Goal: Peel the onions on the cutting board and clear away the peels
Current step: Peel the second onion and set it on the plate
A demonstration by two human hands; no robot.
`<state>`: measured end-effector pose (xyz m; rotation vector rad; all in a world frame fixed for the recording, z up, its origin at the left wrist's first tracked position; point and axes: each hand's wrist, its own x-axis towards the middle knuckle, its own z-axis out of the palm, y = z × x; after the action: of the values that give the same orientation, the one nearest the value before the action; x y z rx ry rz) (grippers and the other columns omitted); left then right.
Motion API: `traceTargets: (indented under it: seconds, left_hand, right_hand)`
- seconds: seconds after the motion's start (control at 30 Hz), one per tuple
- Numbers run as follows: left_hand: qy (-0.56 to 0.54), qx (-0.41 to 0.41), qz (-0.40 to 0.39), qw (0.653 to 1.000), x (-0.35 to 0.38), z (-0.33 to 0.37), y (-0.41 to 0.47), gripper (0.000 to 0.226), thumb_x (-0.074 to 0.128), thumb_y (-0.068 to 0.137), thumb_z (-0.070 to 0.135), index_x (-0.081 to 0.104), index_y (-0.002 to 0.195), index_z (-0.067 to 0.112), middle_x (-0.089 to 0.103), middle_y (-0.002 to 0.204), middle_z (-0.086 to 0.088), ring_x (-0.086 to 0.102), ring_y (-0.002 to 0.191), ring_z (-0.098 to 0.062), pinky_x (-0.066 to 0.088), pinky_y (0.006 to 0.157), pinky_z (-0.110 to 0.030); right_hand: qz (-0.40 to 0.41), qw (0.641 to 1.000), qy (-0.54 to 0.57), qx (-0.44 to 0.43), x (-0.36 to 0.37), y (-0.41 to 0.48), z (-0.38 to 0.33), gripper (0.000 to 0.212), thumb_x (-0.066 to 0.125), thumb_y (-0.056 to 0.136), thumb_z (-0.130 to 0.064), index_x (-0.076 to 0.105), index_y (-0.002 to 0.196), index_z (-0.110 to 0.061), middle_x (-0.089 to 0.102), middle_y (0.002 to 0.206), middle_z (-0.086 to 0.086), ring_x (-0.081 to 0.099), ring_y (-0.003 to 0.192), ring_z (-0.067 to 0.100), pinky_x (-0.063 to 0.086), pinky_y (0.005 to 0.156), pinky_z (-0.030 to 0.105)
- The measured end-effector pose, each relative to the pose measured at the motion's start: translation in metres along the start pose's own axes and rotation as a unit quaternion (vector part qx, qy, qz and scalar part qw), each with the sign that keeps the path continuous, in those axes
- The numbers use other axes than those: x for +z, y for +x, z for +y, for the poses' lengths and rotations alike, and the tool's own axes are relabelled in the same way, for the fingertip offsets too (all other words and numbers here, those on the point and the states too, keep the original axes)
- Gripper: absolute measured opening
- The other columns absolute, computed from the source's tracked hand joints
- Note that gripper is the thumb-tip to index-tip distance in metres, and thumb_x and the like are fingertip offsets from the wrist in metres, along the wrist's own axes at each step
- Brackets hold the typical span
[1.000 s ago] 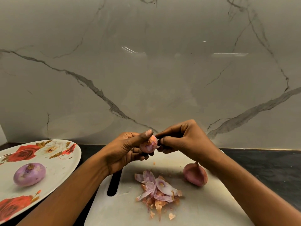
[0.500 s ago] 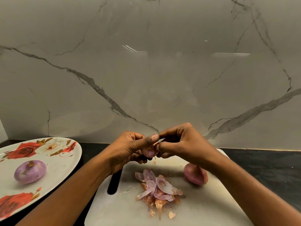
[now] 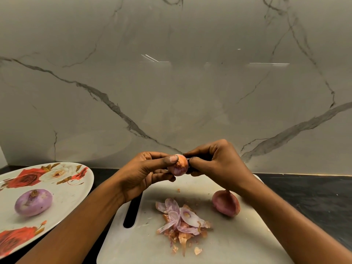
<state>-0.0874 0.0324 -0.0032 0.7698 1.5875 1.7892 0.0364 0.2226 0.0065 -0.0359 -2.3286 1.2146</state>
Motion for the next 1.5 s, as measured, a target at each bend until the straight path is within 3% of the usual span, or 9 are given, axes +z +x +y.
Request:
traceTargets:
  seconds: [0.17,0.33,0.57,0.7,0.83,0.93,1.03,1.3,1.5]
  left_hand:
    - [0.011,-0.001,-0.007,1.0,0.001,0.003,-0.0039,0.031,0.078,0.078,0.024,0.084,0.104,0.01,0.077,0.107,-0.025,0.077,0.082,-0.031,0.065,0.069,-0.027]
    - [0.021,-0.012,-0.026,0.999,0.0051,0.0041,-0.0068,0.023,0.077,0.079,0.018,0.085,0.1,0.013,0.078,0.11,-0.022,0.078,0.091,-0.037,0.066,0.073,-0.029]
    - [0.029,-0.02,-0.028,0.999,0.004,0.0026,-0.0055,0.024,0.079,0.078,0.018,0.085,0.1,0.009,0.078,0.11,-0.023,0.078,0.094,-0.04,0.067,0.078,-0.034]
    - [0.026,-0.029,-0.032,0.999,0.0048,0.0018,-0.0041,0.024,0.078,0.078,0.02,0.085,0.098,0.009,0.078,0.111,-0.022,0.078,0.096,-0.038,0.067,0.08,-0.035]
    - [0.034,-0.025,-0.025,0.999,0.004,0.0013,-0.0035,0.025,0.079,0.077,0.021,0.085,0.1,0.011,0.078,0.111,-0.021,0.077,0.098,-0.041,0.066,0.082,-0.037]
    - [0.04,-0.02,-0.02,0.999,0.003,0.0016,-0.0035,0.029,0.081,0.076,0.019,0.084,0.103,0.007,0.078,0.11,-0.021,0.078,0.094,-0.037,0.067,0.079,-0.036]
    - [0.057,-0.017,-0.024,0.998,0.0049,0.0017,-0.0045,0.031,0.081,0.076,0.016,0.082,0.104,0.005,0.078,0.107,-0.022,0.078,0.087,-0.03,0.067,0.073,-0.031]
    - [0.072,-0.016,-0.023,0.997,0.0056,-0.001,-0.0038,0.028,0.081,0.077,0.017,0.081,0.1,0.002,0.078,0.103,-0.023,0.079,0.085,-0.032,0.067,0.072,-0.033]
    - [0.054,-0.011,-0.016,0.998,0.0077,0.0004,-0.0035,0.018,0.08,0.075,0.019,0.086,0.089,0.01,0.079,0.103,-0.02,0.079,0.09,-0.034,0.066,0.069,-0.03]
  right_hand:
    - [-0.069,0.985,0.126,0.092,-0.0026,0.0005,-0.0065,0.03,0.075,0.096,-0.007,0.074,0.126,-0.01,0.082,0.096,0.013,0.081,0.088,0.028,0.067,0.08,0.033]
    - [-0.115,0.978,0.127,0.116,-0.0019,0.0008,-0.0056,0.037,0.078,0.092,-0.003,0.071,0.128,-0.01,0.082,0.1,0.011,0.081,0.094,0.028,0.066,0.084,0.034]
    - [-0.096,0.989,0.082,0.08,0.0038,0.0001,-0.0012,0.035,0.082,0.091,-0.01,0.075,0.125,-0.006,0.083,0.096,0.009,0.081,0.09,0.026,0.066,0.085,0.042]
    - [-0.062,0.995,0.028,0.066,0.0041,0.0001,0.0012,0.026,0.075,0.093,-0.005,0.079,0.119,-0.006,0.083,0.092,0.008,0.081,0.083,0.024,0.067,0.081,0.042]
    - [-0.084,0.991,0.066,0.086,-0.0008,0.0014,-0.0019,0.025,0.072,0.097,-0.006,0.078,0.121,-0.005,0.082,0.097,0.013,0.081,0.087,0.027,0.067,0.081,0.038]
    - [-0.109,0.983,0.097,0.108,-0.0019,-0.0005,-0.0069,0.029,0.074,0.096,-0.011,0.075,0.125,-0.006,0.082,0.097,0.015,0.081,0.091,0.029,0.067,0.084,0.038]
    - [-0.12,0.986,0.061,0.101,0.002,-0.0015,-0.0066,0.035,0.079,0.093,-0.01,0.073,0.126,-0.01,0.083,0.092,0.01,0.081,0.089,0.024,0.066,0.084,0.038]
    - [-0.124,0.992,-0.032,0.017,0.0046,-0.0072,-0.0072,0.027,0.073,0.096,-0.015,0.077,0.123,-0.011,0.083,0.089,0.004,0.081,0.08,0.02,0.067,0.081,0.044]
    - [-0.067,0.995,-0.077,-0.006,0.0038,-0.0029,-0.0006,0.026,0.067,0.097,-0.008,0.08,0.12,-0.012,0.082,0.09,0.004,0.08,0.077,0.018,0.068,0.077,0.043]
